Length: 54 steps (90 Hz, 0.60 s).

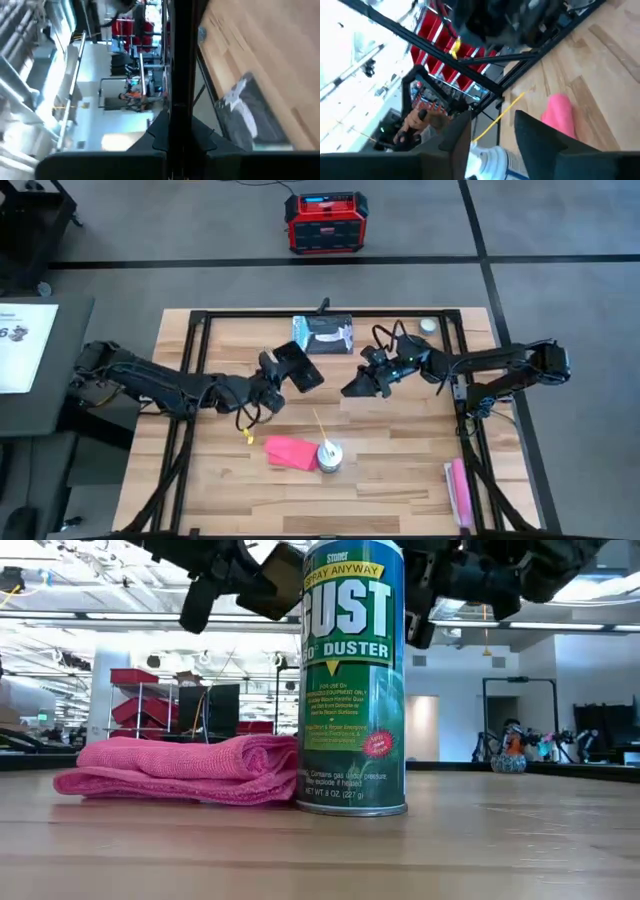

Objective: Apply microfiber cloth
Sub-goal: Spray the back of the cellphone using the spray bottle

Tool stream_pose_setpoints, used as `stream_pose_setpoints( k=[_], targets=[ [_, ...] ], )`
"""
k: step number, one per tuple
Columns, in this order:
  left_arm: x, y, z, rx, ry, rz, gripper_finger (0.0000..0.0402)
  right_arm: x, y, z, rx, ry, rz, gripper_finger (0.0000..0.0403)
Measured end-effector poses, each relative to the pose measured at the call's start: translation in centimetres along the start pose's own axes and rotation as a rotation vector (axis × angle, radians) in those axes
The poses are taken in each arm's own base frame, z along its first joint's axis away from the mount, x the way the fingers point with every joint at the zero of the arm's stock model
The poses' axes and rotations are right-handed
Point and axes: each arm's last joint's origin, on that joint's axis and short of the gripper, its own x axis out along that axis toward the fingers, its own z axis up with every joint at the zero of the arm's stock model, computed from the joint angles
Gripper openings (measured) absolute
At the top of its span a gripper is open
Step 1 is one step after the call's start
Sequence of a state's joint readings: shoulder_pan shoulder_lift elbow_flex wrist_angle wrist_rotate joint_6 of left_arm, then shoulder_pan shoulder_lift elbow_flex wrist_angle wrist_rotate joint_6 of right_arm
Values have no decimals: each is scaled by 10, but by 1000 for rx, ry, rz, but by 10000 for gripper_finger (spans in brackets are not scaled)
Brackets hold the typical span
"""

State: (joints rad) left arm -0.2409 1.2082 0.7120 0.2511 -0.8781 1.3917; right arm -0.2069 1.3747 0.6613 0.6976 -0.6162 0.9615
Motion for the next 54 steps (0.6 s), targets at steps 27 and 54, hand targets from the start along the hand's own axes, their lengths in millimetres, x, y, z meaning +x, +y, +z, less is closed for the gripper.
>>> stream_pose_setpoints(
  k=[27, 54],
  targets=[
    [4, -7, 25, 179, 80, 94, 2, 16, -22, -1, 40, -18, 96, 160],
    [-7, -6, 37, 227, 12, 130, 2, 23, -33, 0, 57, -23, 186, 160]
  ],
)
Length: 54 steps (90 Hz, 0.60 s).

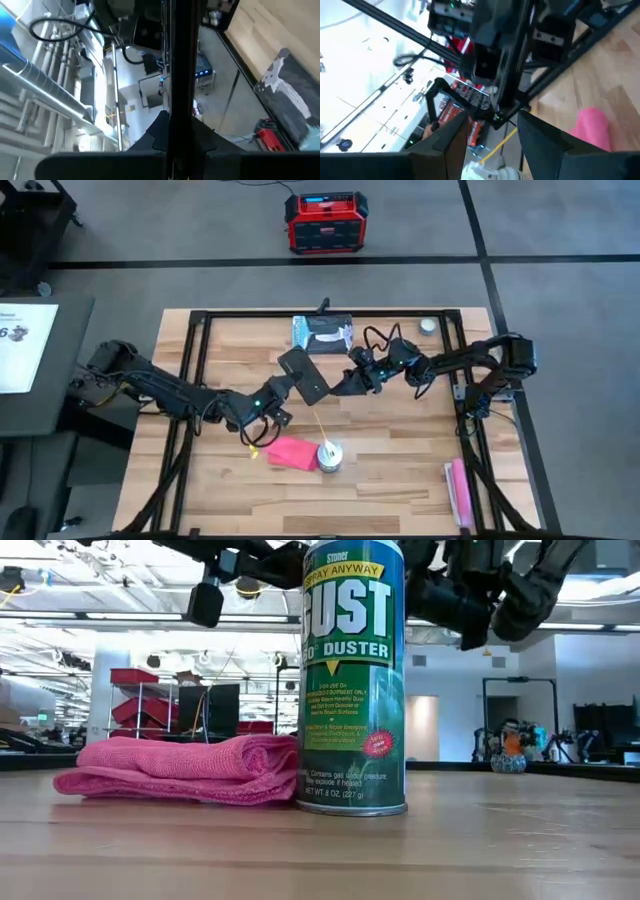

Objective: Apply microfiber cloth
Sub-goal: Spray the back of the cellphone using the spray bottle

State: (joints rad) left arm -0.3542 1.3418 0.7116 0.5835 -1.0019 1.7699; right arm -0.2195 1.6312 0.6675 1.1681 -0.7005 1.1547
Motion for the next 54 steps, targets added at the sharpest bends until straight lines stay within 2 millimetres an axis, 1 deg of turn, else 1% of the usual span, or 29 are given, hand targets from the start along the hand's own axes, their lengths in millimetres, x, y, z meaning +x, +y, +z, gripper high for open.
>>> stream_pose_setpoints(
  k=[11, 32, 43, 54],
  targets=[
    [-5, 0, 5, 7, -55, 8, 2, 6, 2, 4, 16, 28, 31, 160],
    [-8, 2, 7, -12, -89, 20, 2, 26, 4, 10, 69, 96, 84, 160],
    [-8, 1, 7, 0, -91, 13, 2, 34, 0, 10, 98, 110, 86, 157],
    [-8, -1, 8, 19, -92, -3, 2, 39, -5, 10, 125, 119, 83, 146]
  ],
)
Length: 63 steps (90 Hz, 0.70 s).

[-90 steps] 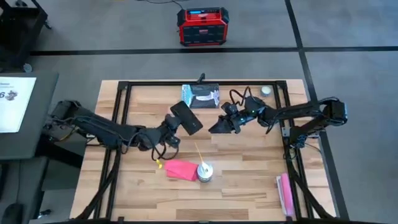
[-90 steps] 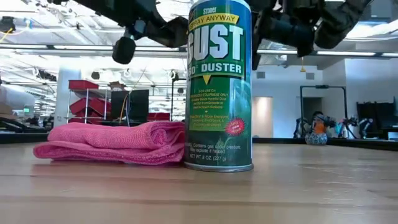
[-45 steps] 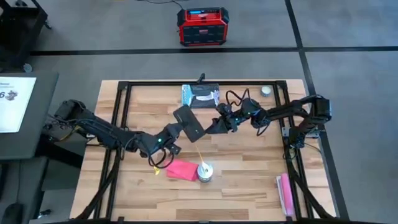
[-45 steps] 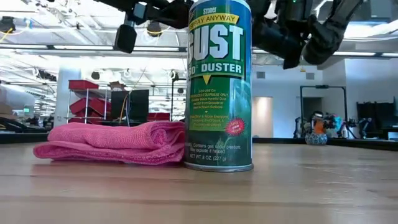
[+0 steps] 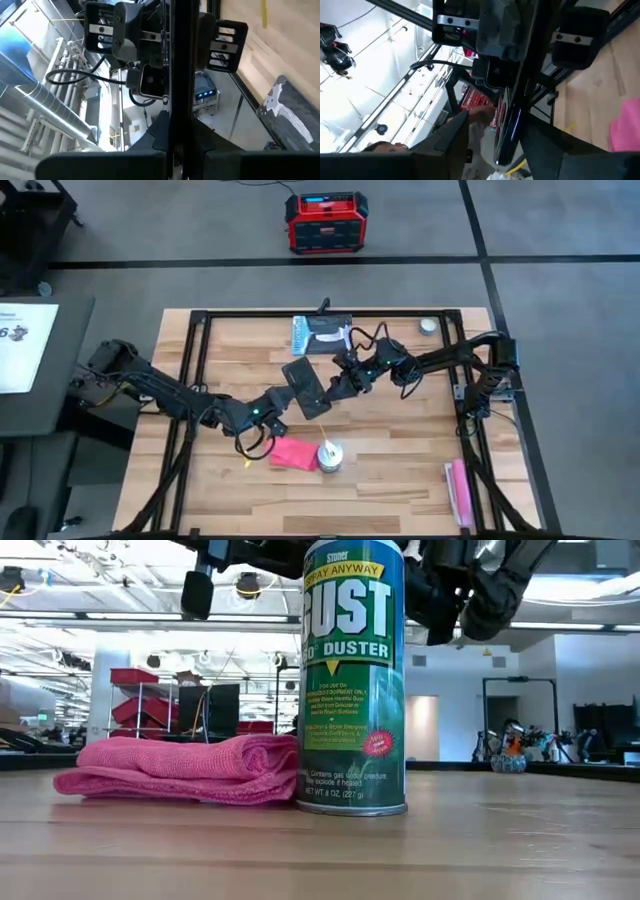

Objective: Apply microfiber cloth
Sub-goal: Spray the back of the cellphone using the spray bottle

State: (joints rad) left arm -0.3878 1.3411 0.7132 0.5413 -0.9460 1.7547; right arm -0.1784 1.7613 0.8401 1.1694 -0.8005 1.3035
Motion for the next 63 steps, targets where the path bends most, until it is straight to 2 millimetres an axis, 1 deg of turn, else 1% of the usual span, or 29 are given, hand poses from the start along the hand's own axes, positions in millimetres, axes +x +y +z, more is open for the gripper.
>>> stream_pose_setpoints(
  k=[16, 35, 47, 63],
  targets=[
    [0, -1, 0, -8, 1, -4, 2, 6, -4, 2, 2, 5, 3, 111],
    [0, -1, 0, -12, 4, -5, 2, 8, -5, 4, -7, -2, -9, 70],
    [0, -1, 0, -11, 5, -5, 2, 8, -5, 4, -10, -9, -12, 58],
    [0, -1, 0, -3, 7, -10, 2, 8, -6, 4, -6, -17, -25, 56]
  ],
)
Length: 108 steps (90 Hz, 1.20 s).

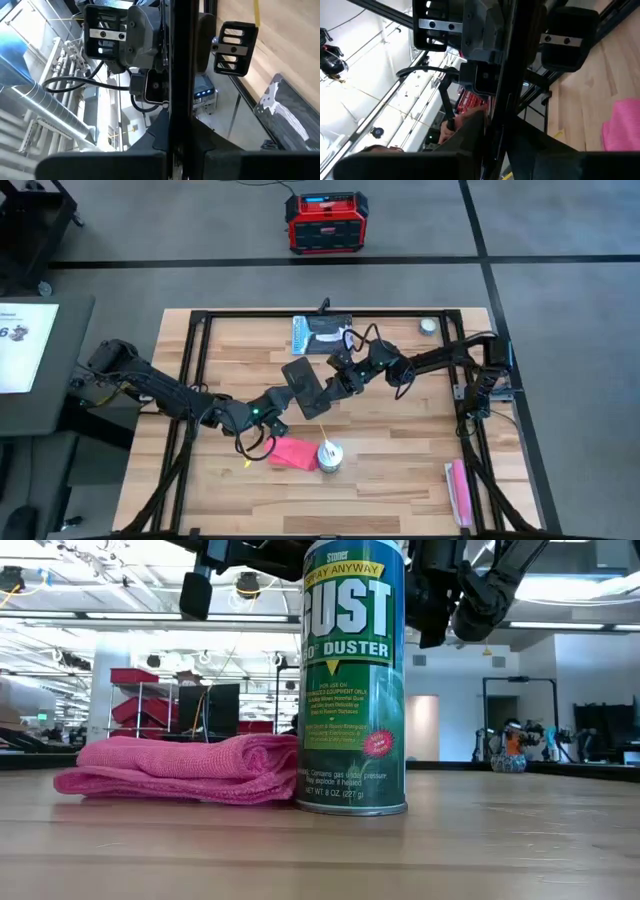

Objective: Apply microfiber cloth
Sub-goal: Spray the back of the cellphone using the spray bottle

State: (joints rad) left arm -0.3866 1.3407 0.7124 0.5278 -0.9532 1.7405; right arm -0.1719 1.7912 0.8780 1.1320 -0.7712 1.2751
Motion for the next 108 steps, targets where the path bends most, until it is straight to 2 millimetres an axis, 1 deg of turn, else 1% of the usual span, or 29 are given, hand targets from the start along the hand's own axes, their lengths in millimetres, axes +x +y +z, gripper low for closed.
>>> stream_pose_setpoints(
  k=[26, 50, 55, 61, 69, 74, 81, 96, 108],
  targets=[
    [0, 0, 0, 2, 1, -1, 2, 0, 0, 1, 1, -9, -4, 56],
    [0, -2, 0, 11, -1, -14, 2, 6, 1, 7, 4, 7, -32, 56],
    [0, -3, 1, 12, -5, -14, 2, 8, 2, 6, -19, 24, -34, 55],
    [0, -2, 1, 10, -8, -13, 2, 10, 3, 7, -40, 29, -33, 48],
    [1, -3, 1, 20, -6, -19, 2, 11, 2, 7, -40, 38, -50, 21],
    [1, -4, 0, 24, -3, -21, 3, 11, 1, 7, -44, 40, -50, 19],
    [1, -3, 0, 11, -2, -17, 12, 11, 2, 7, -57, 40, -51, 19],
    [1, -2, 0, -36, -3, -12, 47, 11, 1, 7, -92, 38, -56, 18],
    [1, -2, 0, -81, -4, -13, 59, 11, 1, 7, -96, 39, -55, 18]
  ],
)
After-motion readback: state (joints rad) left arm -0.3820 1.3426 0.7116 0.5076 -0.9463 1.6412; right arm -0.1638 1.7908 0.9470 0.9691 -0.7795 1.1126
